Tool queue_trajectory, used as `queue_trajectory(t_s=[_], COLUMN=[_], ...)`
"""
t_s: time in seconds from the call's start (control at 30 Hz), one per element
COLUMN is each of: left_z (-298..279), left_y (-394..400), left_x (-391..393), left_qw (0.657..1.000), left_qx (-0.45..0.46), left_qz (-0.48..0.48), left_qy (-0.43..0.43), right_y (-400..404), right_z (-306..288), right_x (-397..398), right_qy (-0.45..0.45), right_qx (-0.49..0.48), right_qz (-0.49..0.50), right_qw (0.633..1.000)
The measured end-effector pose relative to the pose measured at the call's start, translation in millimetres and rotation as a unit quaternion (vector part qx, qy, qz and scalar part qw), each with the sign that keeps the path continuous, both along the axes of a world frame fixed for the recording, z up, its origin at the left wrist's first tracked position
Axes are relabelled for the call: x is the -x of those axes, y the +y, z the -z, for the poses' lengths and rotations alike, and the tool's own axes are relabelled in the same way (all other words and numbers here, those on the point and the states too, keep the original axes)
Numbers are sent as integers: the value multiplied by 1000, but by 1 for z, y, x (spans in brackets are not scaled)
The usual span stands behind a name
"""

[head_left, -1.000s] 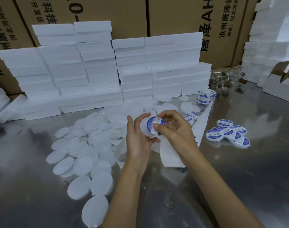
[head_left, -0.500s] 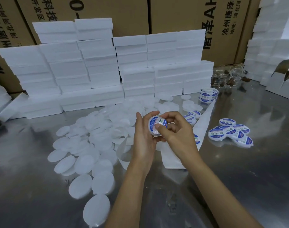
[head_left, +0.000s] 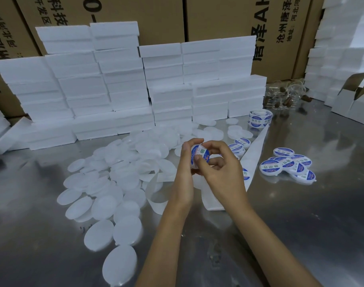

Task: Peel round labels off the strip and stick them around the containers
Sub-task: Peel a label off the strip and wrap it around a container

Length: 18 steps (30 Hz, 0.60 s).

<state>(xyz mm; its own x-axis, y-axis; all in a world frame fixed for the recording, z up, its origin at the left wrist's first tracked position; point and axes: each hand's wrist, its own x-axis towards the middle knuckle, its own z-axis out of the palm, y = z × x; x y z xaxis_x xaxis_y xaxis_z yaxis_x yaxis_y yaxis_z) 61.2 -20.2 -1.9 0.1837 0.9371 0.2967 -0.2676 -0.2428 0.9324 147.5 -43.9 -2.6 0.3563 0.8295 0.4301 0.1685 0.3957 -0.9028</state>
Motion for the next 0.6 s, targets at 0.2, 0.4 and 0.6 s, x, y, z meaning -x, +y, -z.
queue_trajectory(t_s=[0.2, 0.4, 0.6], left_z=[-3, -9, -10], left_y=[-5, -10, -11], left_x=[-2, 2, 4], left_qw=[999, 979, 970], left_qx=[19, 133, 148], left_qz=[0, 24, 47], left_qy=[-29, -151, -188], right_y=[-5, -4, -7], right_z=[4, 7, 8], right_x=[4, 4, 5], right_qy=[-76, -122, -136], right_qx=[-29, -9, -12], right_qz=[72, 87, 90], right_qw=[994, 989, 986])
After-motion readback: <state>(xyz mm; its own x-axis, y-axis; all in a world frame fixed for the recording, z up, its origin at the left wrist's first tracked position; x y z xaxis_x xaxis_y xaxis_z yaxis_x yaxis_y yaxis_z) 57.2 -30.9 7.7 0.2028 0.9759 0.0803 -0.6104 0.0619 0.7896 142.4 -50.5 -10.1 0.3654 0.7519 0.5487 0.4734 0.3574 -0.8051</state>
